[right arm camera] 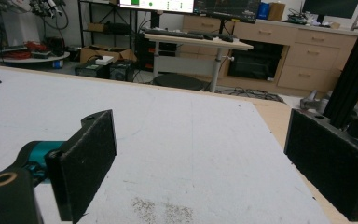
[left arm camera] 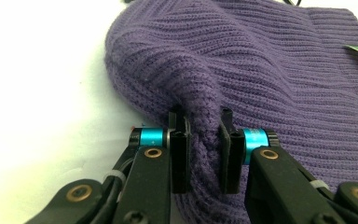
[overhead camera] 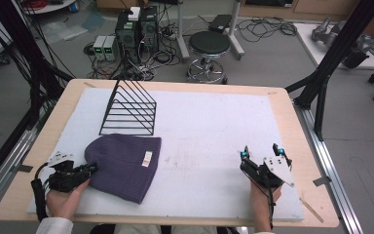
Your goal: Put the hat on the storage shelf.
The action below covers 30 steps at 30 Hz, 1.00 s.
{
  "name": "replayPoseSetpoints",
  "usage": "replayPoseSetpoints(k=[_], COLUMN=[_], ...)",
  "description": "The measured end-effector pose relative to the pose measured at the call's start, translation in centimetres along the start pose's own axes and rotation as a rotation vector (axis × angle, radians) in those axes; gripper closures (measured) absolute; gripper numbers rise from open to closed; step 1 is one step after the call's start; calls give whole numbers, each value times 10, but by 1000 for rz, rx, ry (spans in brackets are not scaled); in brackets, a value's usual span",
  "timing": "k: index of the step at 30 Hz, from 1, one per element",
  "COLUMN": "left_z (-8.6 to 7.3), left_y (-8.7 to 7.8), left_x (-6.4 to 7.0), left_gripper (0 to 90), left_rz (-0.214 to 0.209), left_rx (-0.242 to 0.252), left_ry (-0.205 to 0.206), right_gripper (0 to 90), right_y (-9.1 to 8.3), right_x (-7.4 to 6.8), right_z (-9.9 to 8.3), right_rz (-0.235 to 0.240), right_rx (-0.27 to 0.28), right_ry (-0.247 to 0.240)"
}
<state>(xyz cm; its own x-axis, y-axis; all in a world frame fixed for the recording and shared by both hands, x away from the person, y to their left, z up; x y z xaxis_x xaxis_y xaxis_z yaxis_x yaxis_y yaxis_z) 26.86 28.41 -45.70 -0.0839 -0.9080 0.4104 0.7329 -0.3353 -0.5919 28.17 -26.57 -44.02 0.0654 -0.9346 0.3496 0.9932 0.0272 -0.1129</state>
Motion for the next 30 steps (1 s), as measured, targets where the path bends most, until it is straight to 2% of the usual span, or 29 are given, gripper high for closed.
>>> replayPoseSetpoints(k=[2, 4, 5, 16, 19, 20, 21, 24, 25, 30], left_z=[0, 0, 0, 3, 4, 4, 4, 4, 4, 4], left_y=[-1, -2, -2, -13, -16, -18, -18, -21, -22, -26], left_x=[1, 3, 3, 11, 13, 16, 16, 22, 25, 31], left_gripper=[786, 786, 785, 784, 783, 783, 783, 783, 783, 782], left_rz=[1, -1, -1, -52, -68, -69, -69, -77, -87, -115], left_rx=[6, 44, 44, 150, 180, 203, 203, 238, 259, 300], left_ry=[10, 16, 16, 84, 111, 143, 143, 196, 227, 262], right_gripper=[84, 84, 84, 85, 85, 85, 85, 85, 85, 85], right_y=[0, 0, 0, 0, 0, 0, 0, 0, 0, 0], right_x=[0, 0, 0, 0, 0, 0, 0, 1, 0, 0], right_z=[0, 0, 0, 0, 0, 0, 0, 0, 0, 0], right_rz=[0, 0, 0, 2, 1, 2, 2, 1, 2, 3], right_rx=[0, 0, 0, -2, 1, -1, 0, -1, -1, -2], right_ry=[0, 3, 3, 8, 8, 11, 9, 4, 10, 6])
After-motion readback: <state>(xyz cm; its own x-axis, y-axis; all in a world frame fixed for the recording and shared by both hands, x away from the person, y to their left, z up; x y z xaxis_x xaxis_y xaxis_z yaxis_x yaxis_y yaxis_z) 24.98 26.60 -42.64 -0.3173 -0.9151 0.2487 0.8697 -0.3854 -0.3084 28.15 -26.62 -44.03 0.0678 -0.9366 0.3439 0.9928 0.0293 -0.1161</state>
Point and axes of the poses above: each handheld gripper's, and its own axes: y roughly forward along the jaws, z roughly out of its top, x roughly to its right, the point moved 2 cm from there along y, roughly forward along the jaws, and after that the axes turned 15 degrees about -y, right-handed, at the moved point
